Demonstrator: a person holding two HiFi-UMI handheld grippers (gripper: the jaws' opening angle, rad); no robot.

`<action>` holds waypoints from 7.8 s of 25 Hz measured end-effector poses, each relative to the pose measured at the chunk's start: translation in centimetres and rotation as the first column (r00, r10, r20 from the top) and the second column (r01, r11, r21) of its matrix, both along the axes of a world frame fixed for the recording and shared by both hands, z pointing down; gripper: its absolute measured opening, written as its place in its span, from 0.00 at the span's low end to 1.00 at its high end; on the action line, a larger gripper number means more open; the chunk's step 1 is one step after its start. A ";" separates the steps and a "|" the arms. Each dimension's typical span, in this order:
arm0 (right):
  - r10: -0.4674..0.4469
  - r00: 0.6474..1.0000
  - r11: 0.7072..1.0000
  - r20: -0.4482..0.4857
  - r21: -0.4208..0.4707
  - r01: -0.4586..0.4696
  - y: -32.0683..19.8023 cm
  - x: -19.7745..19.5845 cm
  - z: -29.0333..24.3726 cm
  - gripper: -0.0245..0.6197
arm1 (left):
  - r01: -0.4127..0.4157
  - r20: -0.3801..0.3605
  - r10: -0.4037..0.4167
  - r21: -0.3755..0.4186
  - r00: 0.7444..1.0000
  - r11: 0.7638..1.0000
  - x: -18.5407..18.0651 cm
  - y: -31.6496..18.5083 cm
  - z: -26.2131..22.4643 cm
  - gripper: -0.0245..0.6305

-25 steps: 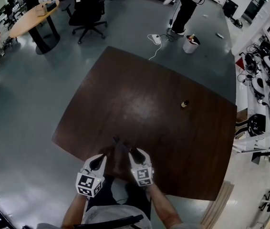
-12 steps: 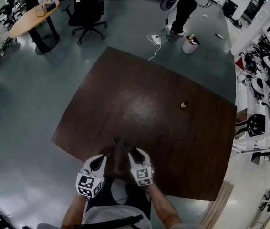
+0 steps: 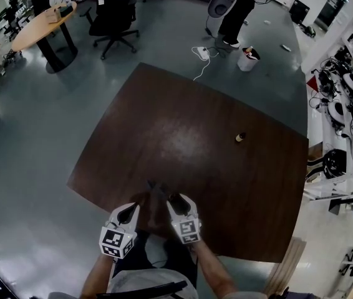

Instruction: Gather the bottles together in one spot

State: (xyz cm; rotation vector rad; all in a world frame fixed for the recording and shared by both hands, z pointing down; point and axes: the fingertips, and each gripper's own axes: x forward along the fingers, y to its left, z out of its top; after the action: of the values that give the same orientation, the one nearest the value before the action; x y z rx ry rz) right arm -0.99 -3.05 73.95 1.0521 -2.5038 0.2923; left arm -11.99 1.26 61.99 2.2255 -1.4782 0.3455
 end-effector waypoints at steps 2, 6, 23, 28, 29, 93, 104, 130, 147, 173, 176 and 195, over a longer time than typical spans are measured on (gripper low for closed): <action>0.002 1.000 1.000 0.012 0.008 -0.002 0.1 0.1 -0.2 0.39 | 0.000 0.000 0.000 0.000 1.000 1.000 -0.1 0.1 0.0 0.04; 0.007 1.000 1.000 0.020 0.027 -0.008 0.5 0.2 -0.9 0.49 | -0.006 0.000 0.006 0.000 1.000 1.000 -0.1 0.1 -0.1 0.04; 0.273 0.954 0.947 0.122 0.140 -0.289 0.7 7.9 -11.5 0.27 | -0.168 -0.032 0.172 0.097 0.985 0.981 5.1 -2.5 -5.8 0.04; 0.348 0.930 0.911 0.122 0.189 -0.365 0.6 9.1 -14.1 0.19 | -0.241 -0.055 0.250 0.129 0.967 0.962 6.9 -3.5 -6.4 0.04; 0.369 0.921 0.900 0.124 0.200 -0.387 0.6 9.4 -14.7 0.15 | -0.258 -0.059 0.268 0.137 0.962 0.956 7.2 -3.7 -6.6 0.04; 0.387 0.922 0.922 0.005 0.018 -0.387 -28.5 25.7 -1.4 0.29 | -0.069 0.030 0.068 0.003 0.997 0.998 16.7 -11.7 -3.0 0.04; 0.382 0.924 0.924 -0.022 -0.001 -0.383 -30.4 25.3 0.4 0.32 | -0.037 0.054 0.039 -0.040 0.998 0.999 16.4 -14.5 -1.8 0.04; 0.421 0.902 0.905 -0.098 -0.022 -0.425 -30.6 25.5 0.2 0.24 | -0.031 0.050 0.034 -0.072 0.998 0.997 17.3 -18.1 -0.7 0.04; 0.392 0.916 0.920 -0.085 0.023 -0.392 -25.7 24.7 -1.8 0.24 | -0.052 0.034 0.053 -0.035 0.998 0.998 16.4 -14.8 -2.0 0.04; 0.330 0.944 0.943 -0.002 0.042 -0.330 -8.6 16.6 -6.5 0.24 | -0.142 -0.012 0.142 0.007 0.990 0.990 11.8 -7.0 -2.6 0.04; 0.313 0.950 0.949 -0.013 0.037 -0.313 -6.8 15.3 -6.0 0.24 | -0.149 -0.014 0.149 0.006 0.989 0.989 11.1 -6.4 -2.4 0.04; 0.203 0.979 0.979 -0.026 0.002 -0.203 0.4 7.4 -2.7 0.24 | -0.216 -0.021 0.216 0.008 0.976 0.976 7.8 -3.5 -1.2 0.04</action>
State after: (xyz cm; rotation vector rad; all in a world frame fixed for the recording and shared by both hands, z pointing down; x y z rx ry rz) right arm 6.42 -2.61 71.25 1.3060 -2.3749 0.3361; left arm -4.21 -2.25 60.79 2.3928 -1.2293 0.3834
